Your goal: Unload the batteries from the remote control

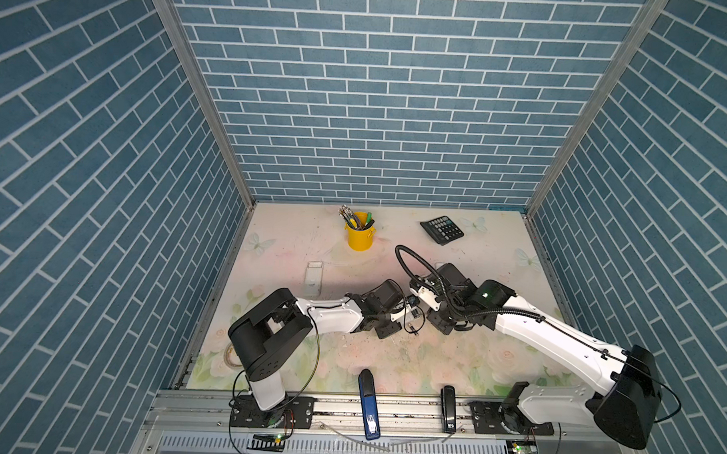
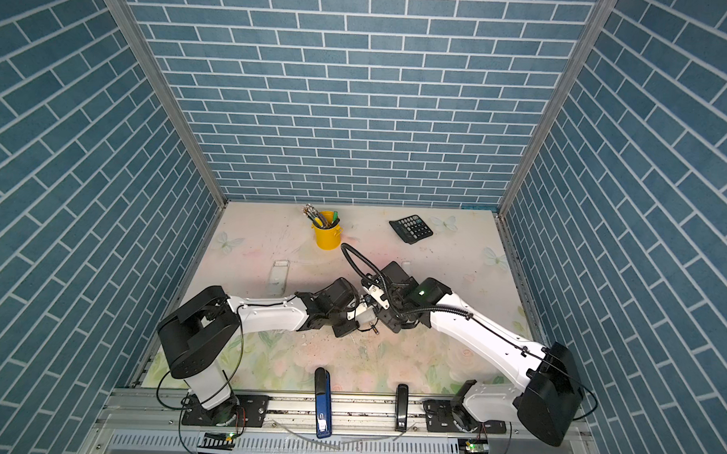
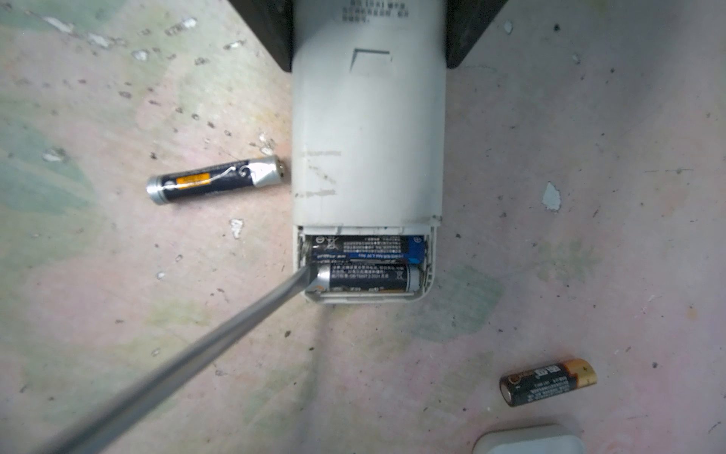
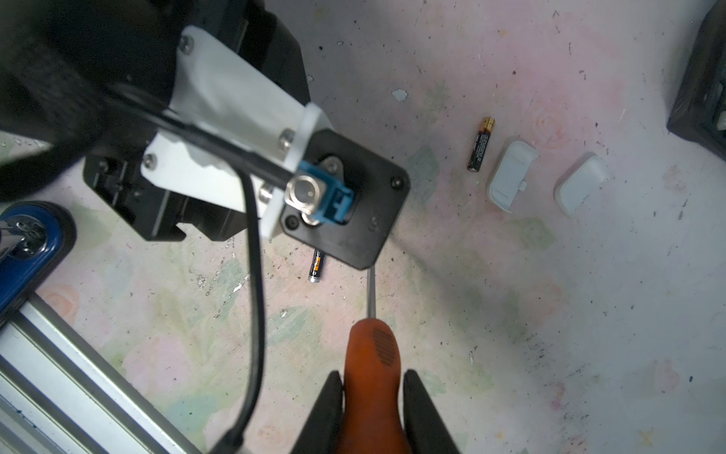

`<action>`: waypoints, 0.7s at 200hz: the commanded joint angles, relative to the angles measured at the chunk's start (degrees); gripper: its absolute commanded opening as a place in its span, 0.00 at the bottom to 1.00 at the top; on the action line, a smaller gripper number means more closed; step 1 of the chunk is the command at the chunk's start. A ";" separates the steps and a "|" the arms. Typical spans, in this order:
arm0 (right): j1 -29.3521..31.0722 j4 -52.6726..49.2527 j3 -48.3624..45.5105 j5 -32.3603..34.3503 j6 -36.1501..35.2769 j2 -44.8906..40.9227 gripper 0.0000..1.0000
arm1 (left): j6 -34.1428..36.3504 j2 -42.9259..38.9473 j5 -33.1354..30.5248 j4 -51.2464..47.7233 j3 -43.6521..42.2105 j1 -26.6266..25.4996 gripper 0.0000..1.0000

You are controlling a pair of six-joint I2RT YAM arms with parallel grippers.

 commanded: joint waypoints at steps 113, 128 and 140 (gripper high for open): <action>-0.20 -1.81 -0.12 0.76 0.46 -1.48 0.00 | 0.89 2.82 -0.35 -5.81 -1.32 -0.53 0.06; -0.24 -1.70 0.23 0.76 0.31 -1.52 0.00 | 0.96 2.82 -0.34 -5.79 -1.32 -0.49 0.06; -0.13 -1.44 0.42 0.71 0.16 -1.83 0.00 | 0.97 2.81 -0.35 -5.77 -1.32 -0.51 0.06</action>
